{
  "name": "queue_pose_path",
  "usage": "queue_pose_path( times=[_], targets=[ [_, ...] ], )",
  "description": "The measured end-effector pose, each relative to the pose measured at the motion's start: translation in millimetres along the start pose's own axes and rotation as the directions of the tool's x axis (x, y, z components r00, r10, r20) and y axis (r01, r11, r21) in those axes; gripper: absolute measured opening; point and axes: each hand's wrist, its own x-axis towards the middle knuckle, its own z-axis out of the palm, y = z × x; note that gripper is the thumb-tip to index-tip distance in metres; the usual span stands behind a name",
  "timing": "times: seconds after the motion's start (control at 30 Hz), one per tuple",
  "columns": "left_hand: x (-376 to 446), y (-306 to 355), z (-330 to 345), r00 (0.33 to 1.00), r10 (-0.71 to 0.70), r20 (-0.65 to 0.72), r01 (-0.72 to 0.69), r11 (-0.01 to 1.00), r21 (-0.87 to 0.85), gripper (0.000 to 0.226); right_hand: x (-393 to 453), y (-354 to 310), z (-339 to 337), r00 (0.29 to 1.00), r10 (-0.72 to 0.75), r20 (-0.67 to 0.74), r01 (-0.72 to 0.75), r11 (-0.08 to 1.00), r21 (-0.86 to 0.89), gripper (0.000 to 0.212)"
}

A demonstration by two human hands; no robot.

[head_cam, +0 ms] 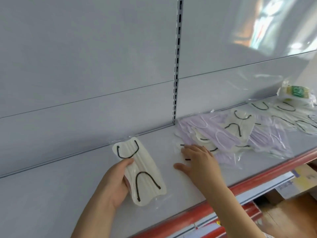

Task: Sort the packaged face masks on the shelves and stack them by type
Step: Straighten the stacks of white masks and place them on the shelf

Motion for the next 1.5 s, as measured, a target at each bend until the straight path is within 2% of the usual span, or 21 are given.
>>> queue_pose_path(
  times=[0.07,0.17,0.2,0.27,0.3,0.37,0.47,0.57,0.63,0.7,0.77,0.8,0.87,0.93,1.0,1.07,1.17,1.27,1.37,1.43,1.5],
  targets=[
    [-1.8,0.6,-1.1,0.999,0.001,0.032,-0.002,1.000,0.021,0.014,3.4,-1.1,3.7,0.983,0.030,-0.180,-0.030,1.000,0.004,0.006],
    [-2.4,-0.9,1.6,0.997,0.002,0.075,-0.005,0.999,0.037,0.015,2.3,-2.7,6.2,0.946,0.013,-0.324,-0.014,1.000,0.000,0.008],
    [-2.0,-1.4,3.1,0.996,-0.004,0.090,-0.001,0.999,0.054,0.016,0.3,-3.6,7.8,0.951,-0.013,-0.310,0.008,1.000,-0.017,0.006],
    [-1.3,-1.2,6.3,0.992,-0.023,0.124,0.012,0.996,0.083,0.018,-6.8,-7.5,9.2,0.984,0.014,-0.178,-0.025,0.998,-0.062,0.038],
    [-2.4,-0.6,7.5,0.990,-0.028,0.138,0.015,0.996,0.090,0.019,-9.5,-8.1,9.7,0.990,0.043,-0.133,-0.052,0.997,-0.061,0.045],
    [-3.4,0.3,7.1,0.988,-0.030,0.151,0.016,0.996,0.091,0.019,-9.5,-7.6,8.7,0.987,0.098,-0.127,-0.099,0.995,0.001,0.033],
    [-2.7,-0.5,5.0,0.988,-0.027,0.153,0.013,0.996,0.091,0.020,-4.7,-4.0,6.4,0.965,0.106,-0.239,-0.110,0.994,-0.002,0.011],
    [-3.2,-1.7,8.0,0.982,-0.033,0.187,0.019,0.997,0.077,0.026,-7.5,-2.3,5.7,0.909,-0.039,-0.415,0.066,0.997,0.049,0.007],
    [-6.0,-1.5,15.6,0.970,-0.039,0.239,0.030,0.999,0.042,0.033,-16.1,-17.9,-2.0,0.851,-0.212,-0.480,0.322,0.933,0.160,0.004],
    [-9.1,0.0,22.9,0.941,-0.078,0.330,0.078,0.997,0.015,0.051,-25.8,-34.5,-7.1,0.799,-0.428,-0.421,0.543,0.816,0.201,0.007],
    [-5.6,-1.8,26.5,0.924,-0.101,0.370,0.081,0.994,0.068,0.055,-32.9,-39.0,-4.4,0.793,-0.550,-0.261,0.609,0.722,0.329,0.012],
    [-1.4,-3.2,26.0,0.936,-0.089,0.340,0.052,0.992,0.115,0.050,-33.1,-33.6,-4.2,0.822,-0.538,-0.186,0.562,0.718,0.411,0.016],
    [8.4,-5.2,21.0,0.977,-0.001,0.214,-0.042,0.979,0.199,0.034,-25.2,-6.6,-9.6,0.893,-0.400,-0.208,0.451,0.785,0.426,0.026],
    [10.4,-4.7,17.6,0.989,0.022,0.145,-0.051,0.978,0.203,0.025,-6.2,35.5,-22.3,0.931,-0.254,-0.263,0.300,0.942,0.153,0.039],
    [11.4,-4.3,15.1,0.994,0.011,0.111,-0.032,0.982,0.184,0.023,15.2,76.2,-39.8,0.995,-0.082,-0.061,0.074,0.989,-0.130,0.067],
    [10.8,-5.2,14.2,0.993,0.010,0.118,-0.030,0.985,0.171,0.023,29.9,102.5,-49.9,0.997,0.024,0.072,-0.009,0.980,-0.198,0.061],
    [6.2,-8.2,15.6,0.988,-0.003,0.151,-0.024,0.984,0.175,0.024,40.8,116.3,-45.2,0.996,-0.006,-0.084,-0.001,0.996,-0.086,0.027],
    [4.6,-9.1,16.8,0.989,-0.011,0.149,-0.014,0.985,0.171,0.024,42.7,105.2,-39.2,0.941,-0.010,-0.338,0.044,0.995,0.094,0.017],
    [2.3,-10.1,18.2,0.990,-0.003,0.141,-0.021,0.986,0.166,0.023,27.4,61.2,-49.2,0.845,-0.100,-0.526,0.245,0.946,0.213,0.016],
    [-2.5,-11.8,22.1,0.987,0.010,0.158,-0.032,0.989,0.142,0.025,9.6,22.6,-55.5,0.796,-0.263,-0.545,0.404,0.902,0.155,0.019],
    [-6.2,-10.0,27.7,0.978,0.047,0.202,-0.056,0.997,0.043,0.030,-8.7,-3.7,-50.7,0.783,-0.393,-0.482,0.504,0.855,0.122,0.015]
  ],
)
